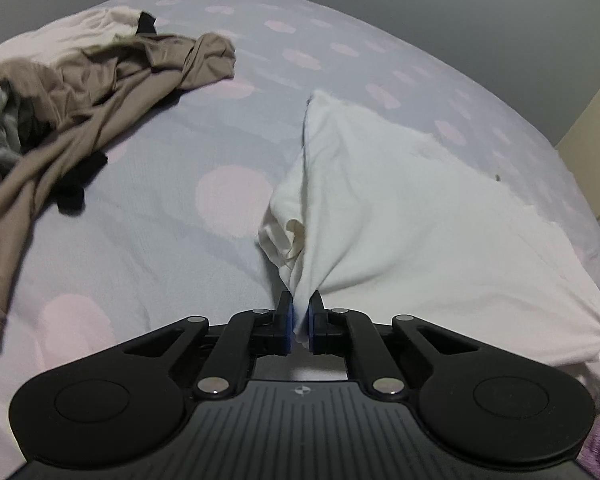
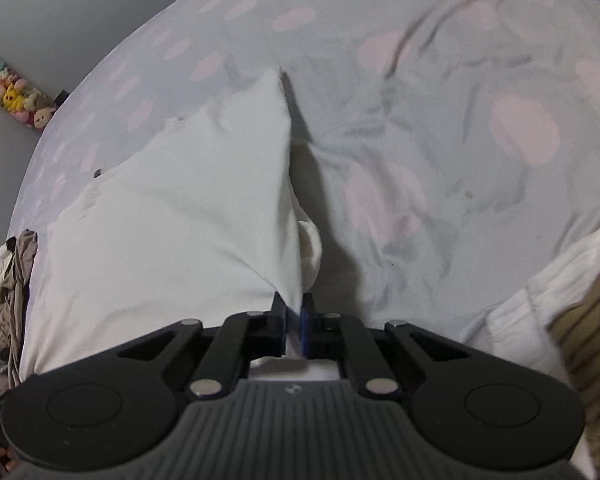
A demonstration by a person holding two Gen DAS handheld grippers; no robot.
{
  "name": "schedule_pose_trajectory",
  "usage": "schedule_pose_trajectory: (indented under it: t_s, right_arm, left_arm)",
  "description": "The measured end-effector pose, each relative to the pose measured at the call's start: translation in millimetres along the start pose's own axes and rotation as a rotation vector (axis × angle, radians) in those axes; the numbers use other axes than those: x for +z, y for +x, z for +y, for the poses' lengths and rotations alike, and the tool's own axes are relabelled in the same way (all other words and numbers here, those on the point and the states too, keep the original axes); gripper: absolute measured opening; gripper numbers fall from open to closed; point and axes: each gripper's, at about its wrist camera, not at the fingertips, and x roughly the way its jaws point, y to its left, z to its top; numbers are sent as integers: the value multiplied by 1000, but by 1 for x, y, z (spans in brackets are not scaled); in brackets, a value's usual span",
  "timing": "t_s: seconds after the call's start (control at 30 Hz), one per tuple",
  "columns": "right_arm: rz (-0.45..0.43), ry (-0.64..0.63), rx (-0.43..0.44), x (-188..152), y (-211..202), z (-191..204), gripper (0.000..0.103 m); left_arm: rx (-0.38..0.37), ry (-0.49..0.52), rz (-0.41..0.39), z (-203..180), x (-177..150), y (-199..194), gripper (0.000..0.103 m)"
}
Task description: Fold clothes
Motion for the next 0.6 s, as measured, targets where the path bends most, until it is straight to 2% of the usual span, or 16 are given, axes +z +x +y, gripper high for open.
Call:
schedule_pose_trajectory:
  t_s: [0.07, 0.2, 0.37, 0.5, 0.6]
  right_arm:
    - [-7, -25, -10, 1, -14, 5, 7]
    - [9, -66, -40, -12, -37, -13, 7]
    - [57, -66, -84, -31, -21, -28, 7]
    - [83, -90, -117, -37, -5, -29, 8]
    - [70, -91, -113, -37, -7, -31, 16]
  left_arm:
    - [-4, -1, 28, -2, 1, -10, 5]
    - [-7, 13, 74, 1, -13, -24, 5]
    - [-17, -8, 140, 9, -40, -14, 5]
    - [16, 0, 180, 9, -50, 1, 10]
    - [2, -7, 171, 12, -51, -2, 14]
